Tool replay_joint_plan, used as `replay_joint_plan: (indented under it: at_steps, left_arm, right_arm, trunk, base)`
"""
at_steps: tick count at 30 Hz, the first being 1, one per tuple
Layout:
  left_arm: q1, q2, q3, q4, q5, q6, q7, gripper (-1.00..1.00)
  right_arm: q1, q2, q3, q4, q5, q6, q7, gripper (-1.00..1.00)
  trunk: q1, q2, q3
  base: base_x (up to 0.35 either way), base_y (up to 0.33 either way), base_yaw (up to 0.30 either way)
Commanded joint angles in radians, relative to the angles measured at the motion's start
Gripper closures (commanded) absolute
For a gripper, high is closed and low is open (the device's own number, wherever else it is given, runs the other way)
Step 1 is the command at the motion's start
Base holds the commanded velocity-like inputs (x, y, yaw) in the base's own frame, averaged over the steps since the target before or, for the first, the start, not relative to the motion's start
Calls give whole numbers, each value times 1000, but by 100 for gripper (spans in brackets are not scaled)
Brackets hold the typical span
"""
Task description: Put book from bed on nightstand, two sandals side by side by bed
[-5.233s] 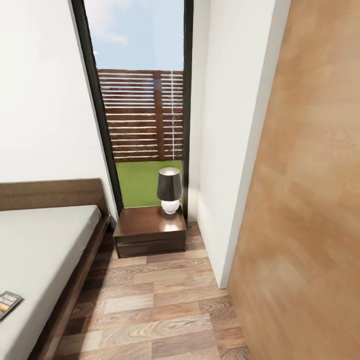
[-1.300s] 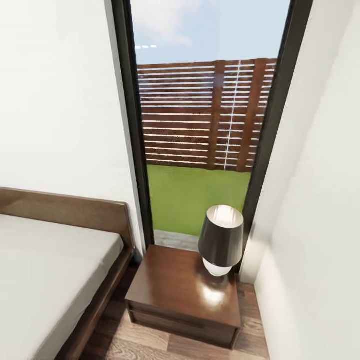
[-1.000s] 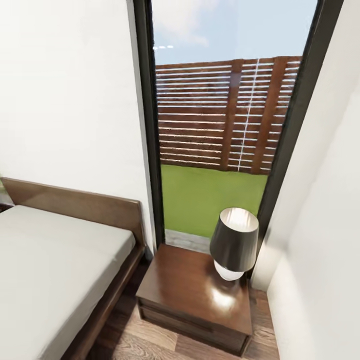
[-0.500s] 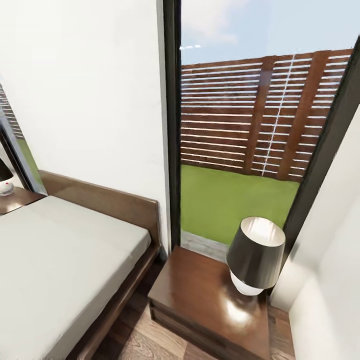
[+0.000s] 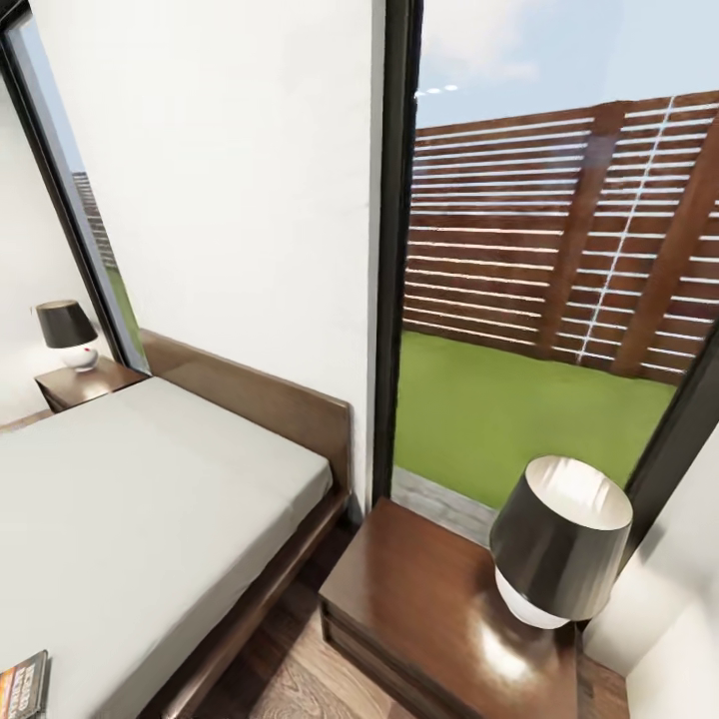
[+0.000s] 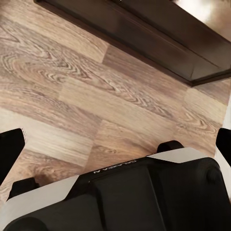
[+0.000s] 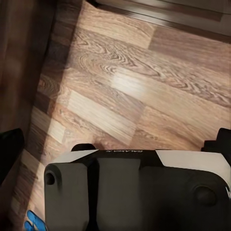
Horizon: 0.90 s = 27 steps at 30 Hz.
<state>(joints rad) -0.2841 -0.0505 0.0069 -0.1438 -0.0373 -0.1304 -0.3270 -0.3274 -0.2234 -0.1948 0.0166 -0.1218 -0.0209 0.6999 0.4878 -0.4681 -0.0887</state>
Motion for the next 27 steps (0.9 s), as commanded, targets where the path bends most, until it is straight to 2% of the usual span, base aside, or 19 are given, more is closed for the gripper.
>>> replay_joint_plan:
  at_steps: [1,20,27]
  left_arm:
    - [-1,0,1,1,-4,-5,-1,-100]
    - [-1,0,1,3,-4,-5,-1,-100]
    - [-1,0,1,3,-4,-5,-1,-100]
  right_arm:
    - [-1,0,3,2,-9,-2,4,-100]
    - [-1,0,3,2,-9,-2,3,-100]
    - [-1,0,3,2,-9,-2,3,-100]
  trunk:
    - [0,-2,-2]
    - [0,-2,-2]
    - [0,-2,-2]
  base:
    - [3,-3,292]
    - [2,0,292]
    - [144,-86,292]
